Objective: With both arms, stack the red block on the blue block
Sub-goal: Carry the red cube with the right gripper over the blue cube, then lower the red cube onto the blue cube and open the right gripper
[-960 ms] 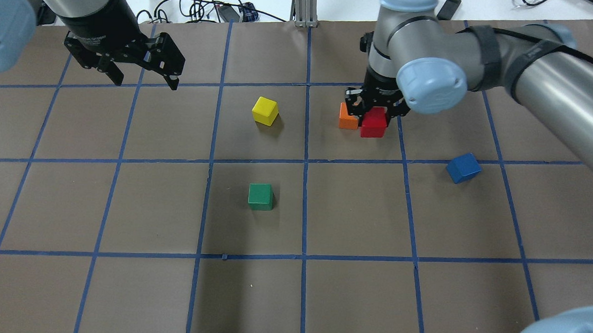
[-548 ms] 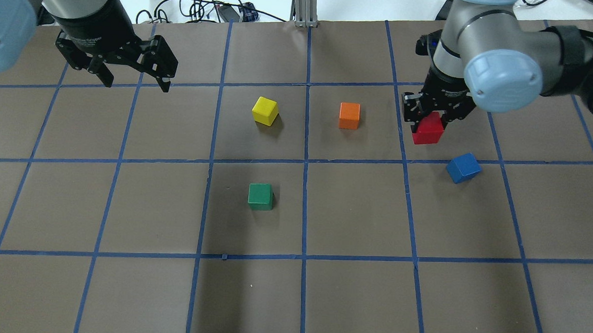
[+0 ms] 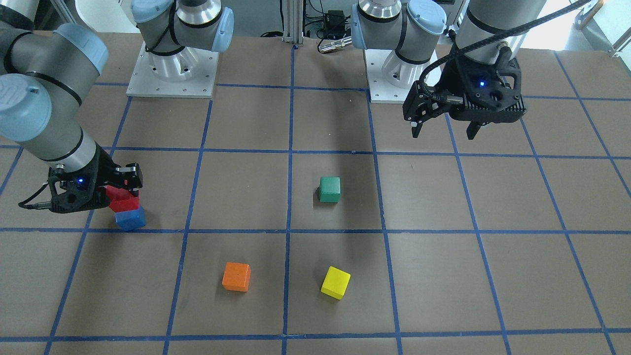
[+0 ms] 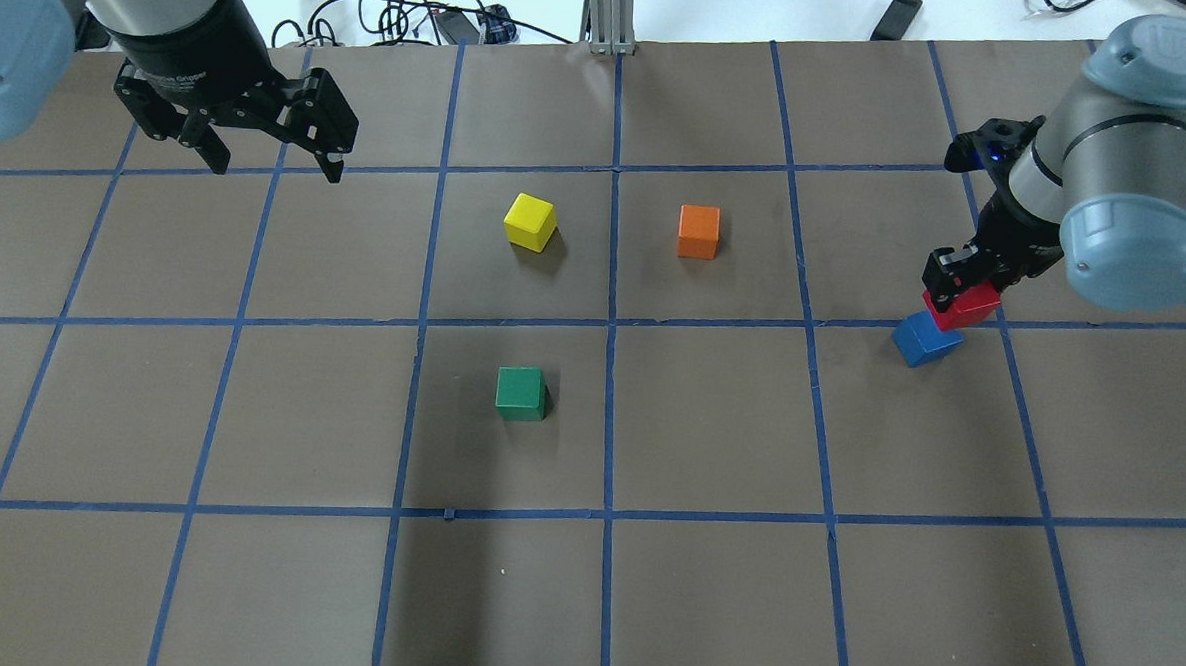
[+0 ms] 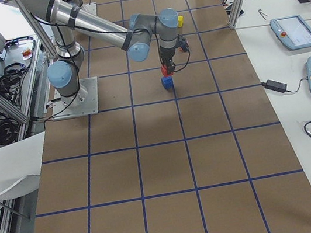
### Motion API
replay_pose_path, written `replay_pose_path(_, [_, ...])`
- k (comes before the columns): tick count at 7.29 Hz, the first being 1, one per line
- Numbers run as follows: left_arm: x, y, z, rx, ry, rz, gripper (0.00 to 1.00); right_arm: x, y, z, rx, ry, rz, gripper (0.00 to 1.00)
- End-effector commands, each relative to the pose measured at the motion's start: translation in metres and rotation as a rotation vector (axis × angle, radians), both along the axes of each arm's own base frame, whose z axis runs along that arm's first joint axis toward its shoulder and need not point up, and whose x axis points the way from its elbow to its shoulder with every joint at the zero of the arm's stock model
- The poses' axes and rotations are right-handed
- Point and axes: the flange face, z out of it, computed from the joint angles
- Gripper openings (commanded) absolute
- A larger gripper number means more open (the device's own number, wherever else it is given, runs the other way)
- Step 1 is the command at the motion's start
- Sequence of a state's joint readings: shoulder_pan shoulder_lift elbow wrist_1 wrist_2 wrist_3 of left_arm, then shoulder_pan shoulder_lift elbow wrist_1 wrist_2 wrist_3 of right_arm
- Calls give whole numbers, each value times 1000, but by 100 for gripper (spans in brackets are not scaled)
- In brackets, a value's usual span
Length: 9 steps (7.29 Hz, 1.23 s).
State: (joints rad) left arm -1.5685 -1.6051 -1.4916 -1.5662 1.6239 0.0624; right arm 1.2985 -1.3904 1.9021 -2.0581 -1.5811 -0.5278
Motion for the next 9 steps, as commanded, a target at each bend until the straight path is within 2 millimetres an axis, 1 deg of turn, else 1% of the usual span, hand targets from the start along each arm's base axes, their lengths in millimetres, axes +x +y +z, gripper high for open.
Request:
replay_pose_path(1, [0,-1,-1,0,2,0,100,-5,2,-9,-5,-13,22,0])
replay_pose_path(3, [-1,0,-4,7,3,12,100,1,10,-24,2,-22,25,0])
replay_pose_path(4, [0,-1,-4,9,2,14,100,4,9,-30,-27,-40,23,0])
replay_pose_path(6, [-2,-7,-5,12,16,42,100,3,8,-34,-26,-39,27,0])
replay_pose_path(7, [-3,-6,-1,14,39,43,100,3,8,-35,-26,-41,30,0])
replay_pose_path(9, [-3,-5,0,14,33,43,100,3,7,-35,-29,-38,29,0])
